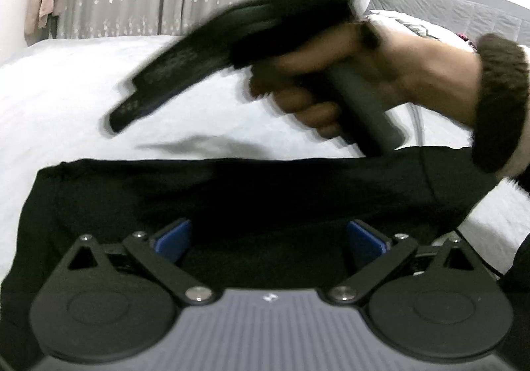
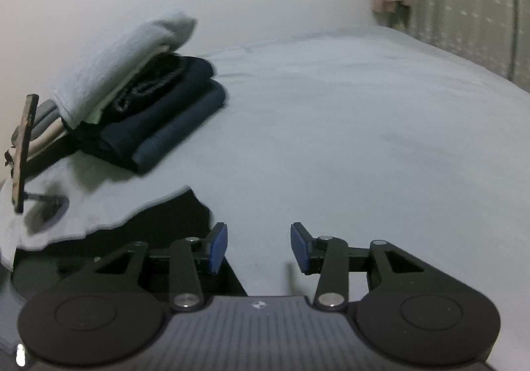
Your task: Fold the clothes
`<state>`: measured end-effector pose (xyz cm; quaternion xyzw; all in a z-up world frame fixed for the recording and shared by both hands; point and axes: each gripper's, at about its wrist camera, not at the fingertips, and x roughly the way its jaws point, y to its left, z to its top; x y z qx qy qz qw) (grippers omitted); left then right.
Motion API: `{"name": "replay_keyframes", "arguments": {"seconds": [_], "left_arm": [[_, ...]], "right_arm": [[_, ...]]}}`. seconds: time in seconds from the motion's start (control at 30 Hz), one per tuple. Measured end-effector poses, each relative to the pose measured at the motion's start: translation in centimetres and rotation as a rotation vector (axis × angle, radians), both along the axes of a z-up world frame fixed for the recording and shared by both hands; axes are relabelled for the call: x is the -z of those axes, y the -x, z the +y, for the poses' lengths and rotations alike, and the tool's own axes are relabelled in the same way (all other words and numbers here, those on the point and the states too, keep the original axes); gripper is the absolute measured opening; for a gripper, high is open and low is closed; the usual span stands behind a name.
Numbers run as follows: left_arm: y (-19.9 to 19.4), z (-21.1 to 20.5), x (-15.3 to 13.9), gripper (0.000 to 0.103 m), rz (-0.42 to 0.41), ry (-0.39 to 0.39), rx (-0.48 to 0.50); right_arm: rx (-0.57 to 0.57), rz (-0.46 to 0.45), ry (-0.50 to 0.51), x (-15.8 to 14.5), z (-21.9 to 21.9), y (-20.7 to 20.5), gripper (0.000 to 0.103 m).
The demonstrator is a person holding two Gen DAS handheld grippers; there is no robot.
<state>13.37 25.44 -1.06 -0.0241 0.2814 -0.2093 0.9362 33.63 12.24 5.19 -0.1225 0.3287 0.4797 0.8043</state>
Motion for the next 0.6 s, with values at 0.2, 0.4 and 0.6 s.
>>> {"name": "replay_keyframes", "arguments": {"seconds": [0.2,0.4,0.6], "left_arm": [[0.5,-0.2,-0.2,0.101,-0.028,0.043,0.033],[1.1,-1.2,0.1,0.101,-0.035,0.049,0.116],[0.8,-1.8,0.8,0.102,-0.016,0.027,0.129]], "right_arm": [[0.096,0.043,0.049,0.3,-9.9,1.4,0.034],[0.136,0.07,0.052,2.0,-13.7,3.2,0.029],[0.082,0.077,0.008,2.5,-12.6,4.1,0.028]]}}
